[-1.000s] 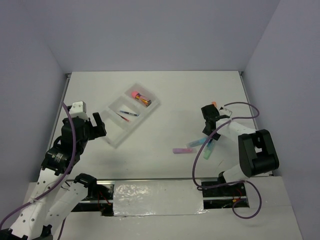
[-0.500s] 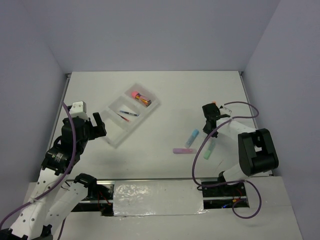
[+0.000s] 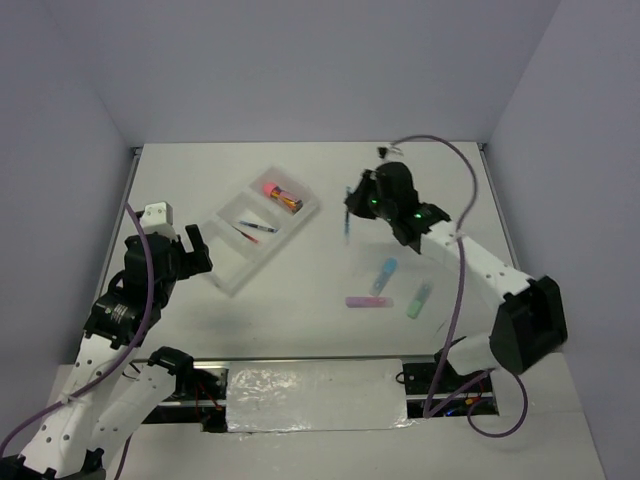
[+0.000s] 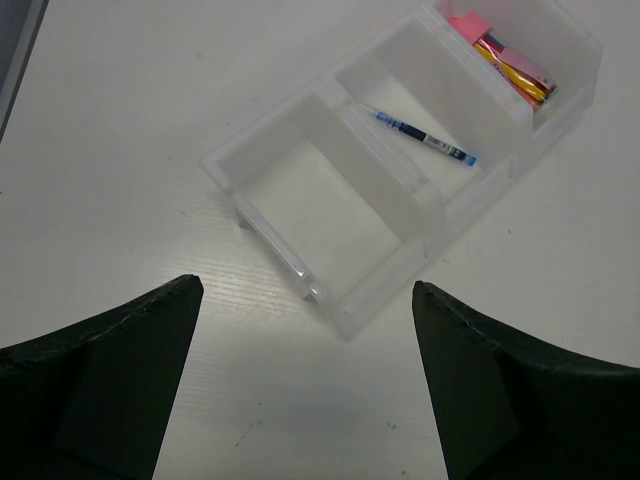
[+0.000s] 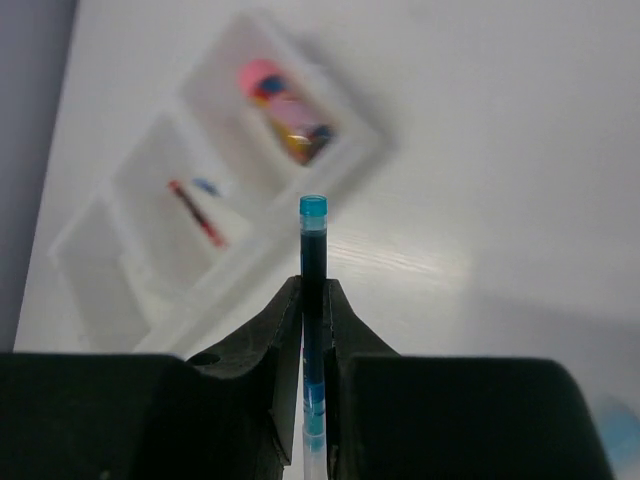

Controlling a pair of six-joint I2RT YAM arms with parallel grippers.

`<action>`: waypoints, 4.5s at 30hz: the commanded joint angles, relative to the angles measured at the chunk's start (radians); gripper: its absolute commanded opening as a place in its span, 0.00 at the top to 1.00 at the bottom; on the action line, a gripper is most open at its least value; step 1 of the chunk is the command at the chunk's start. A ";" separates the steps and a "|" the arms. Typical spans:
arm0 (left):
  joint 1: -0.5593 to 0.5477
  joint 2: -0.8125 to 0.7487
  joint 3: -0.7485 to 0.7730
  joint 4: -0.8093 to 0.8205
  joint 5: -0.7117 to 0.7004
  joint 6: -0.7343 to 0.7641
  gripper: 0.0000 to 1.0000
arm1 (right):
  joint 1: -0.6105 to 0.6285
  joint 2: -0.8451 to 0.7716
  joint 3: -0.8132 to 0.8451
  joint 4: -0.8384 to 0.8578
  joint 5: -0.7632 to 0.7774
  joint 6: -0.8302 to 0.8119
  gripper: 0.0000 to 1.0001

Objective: Sort the stationery into containers
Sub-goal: Pick up the pen from the center of the board, then place the pen in the storage box, then pick up the pen from the center of the board.

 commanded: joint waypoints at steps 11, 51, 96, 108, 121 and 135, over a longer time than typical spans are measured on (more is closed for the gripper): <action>-0.004 -0.021 0.012 0.028 -0.024 0.009 0.01 | 0.293 0.713 0.782 0.141 -0.112 -0.417 0.96; -0.727 0.820 0.392 -0.008 -0.266 -0.943 0.01 | 0.189 -0.565 -0.237 -0.453 0.516 0.184 0.07; -0.813 1.521 0.689 -0.122 0.071 -1.448 0.41 | 0.183 -1.034 -0.227 -0.657 0.406 0.077 0.02; -0.863 1.378 0.673 -0.032 -0.272 -1.069 0.14 | 0.181 -0.952 -0.277 -0.604 0.352 0.101 0.01; -0.833 1.491 0.738 0.540 -0.085 -0.132 0.12 | 0.183 -0.944 -0.242 -0.638 0.352 0.069 0.01; -0.748 1.697 0.931 0.387 0.091 -0.111 0.56 | 0.183 -0.997 -0.152 -0.701 0.360 0.049 0.01</action>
